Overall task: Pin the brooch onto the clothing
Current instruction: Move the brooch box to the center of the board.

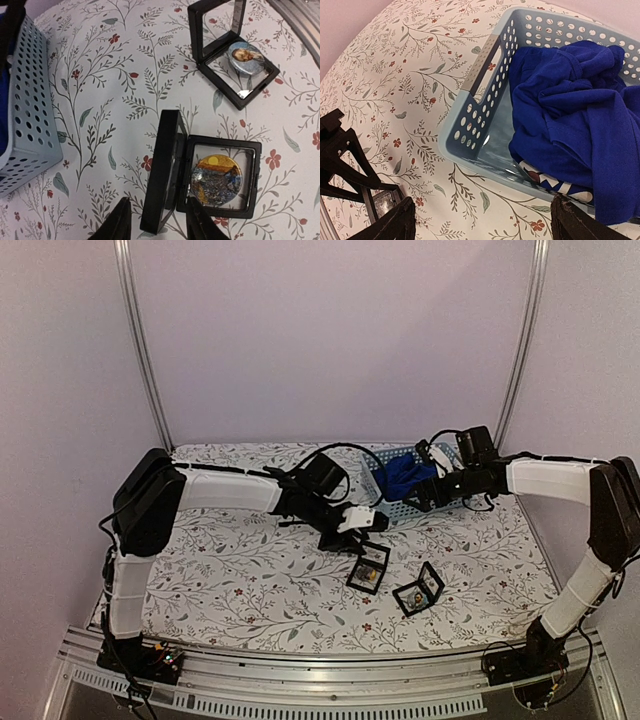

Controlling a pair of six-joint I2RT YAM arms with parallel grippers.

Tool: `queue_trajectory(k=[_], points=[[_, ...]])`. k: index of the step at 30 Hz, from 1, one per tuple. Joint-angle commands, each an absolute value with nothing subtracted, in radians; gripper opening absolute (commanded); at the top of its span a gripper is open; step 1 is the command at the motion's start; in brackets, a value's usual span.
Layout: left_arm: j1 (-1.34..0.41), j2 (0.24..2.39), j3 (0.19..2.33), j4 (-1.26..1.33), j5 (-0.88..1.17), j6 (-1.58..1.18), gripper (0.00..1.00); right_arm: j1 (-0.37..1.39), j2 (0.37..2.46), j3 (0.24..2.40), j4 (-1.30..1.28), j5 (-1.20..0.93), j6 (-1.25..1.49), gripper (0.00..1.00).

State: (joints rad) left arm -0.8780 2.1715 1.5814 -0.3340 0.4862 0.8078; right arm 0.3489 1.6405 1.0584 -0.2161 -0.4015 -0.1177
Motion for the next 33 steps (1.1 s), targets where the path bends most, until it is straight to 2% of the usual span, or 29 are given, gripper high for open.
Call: queue_trajectory(k=[1, 11, 17, 25, 33], points=[[-0.891, 2.18, 1.596, -0.302, 0.456, 0.777, 0.35, 0.353, 1.609, 1.049, -0.19, -0.418, -0.129, 0.92], [-0.891, 2.163, 1.57, -0.276, 0.435, 0.759, 0.18, 0.353, 1.604, 1.033, -0.18, -0.423, -0.128, 0.92], [-0.892, 2.141, 1.552, -0.284, 0.4, 0.749, 0.0, 0.353, 1.597, 1.02, -0.17, -0.419, -0.124, 0.92], [-0.858, 2.077, 1.492, -0.307, 0.285, 0.597, 0.0, 0.353, 1.586, 1.012, -0.163, -0.422, -0.118, 0.92], [-0.723, 1.979, 1.372, -0.312, 0.161, 0.346, 0.0, 0.353, 1.595, 1.012, -0.144, -0.434, -0.112, 0.92]])
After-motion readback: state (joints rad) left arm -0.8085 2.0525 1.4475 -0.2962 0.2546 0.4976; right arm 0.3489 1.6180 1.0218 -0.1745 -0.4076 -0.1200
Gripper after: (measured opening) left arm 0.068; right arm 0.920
